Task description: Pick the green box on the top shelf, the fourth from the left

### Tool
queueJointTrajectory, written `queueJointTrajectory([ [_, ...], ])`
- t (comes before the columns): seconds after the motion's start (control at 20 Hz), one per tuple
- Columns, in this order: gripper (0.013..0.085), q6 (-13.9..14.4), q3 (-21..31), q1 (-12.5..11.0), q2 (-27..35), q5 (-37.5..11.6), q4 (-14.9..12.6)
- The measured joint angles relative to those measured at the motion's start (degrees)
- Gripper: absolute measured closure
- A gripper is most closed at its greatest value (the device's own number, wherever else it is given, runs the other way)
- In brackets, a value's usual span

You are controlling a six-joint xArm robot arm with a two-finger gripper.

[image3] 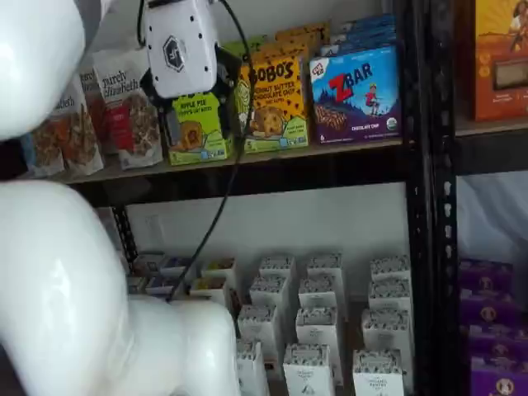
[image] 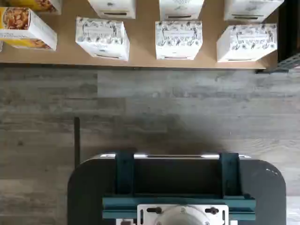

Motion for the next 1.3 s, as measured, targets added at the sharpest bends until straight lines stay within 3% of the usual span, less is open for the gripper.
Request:
queueJointTrajectory([
  [0.1, 0.0130, 2.0, 0.5, 3.8, -0.5, -0.9, -4.0],
  [0.15, 0.0130, 2.2, 0.6, 4.0, -0.7, -1.2, -4.4],
  [0.7, 0.0130, 4.1, 0.7, 5.4, -0.8, -2.8, -3.5],
  [1.15, 0.0130, 9.0, -0.2, 10.3, 1.3, -5.8, -3.4],
  [1.3, 0.0130, 11.8, -0.8, 13.2, 2.6, -6.9, -3.7],
])
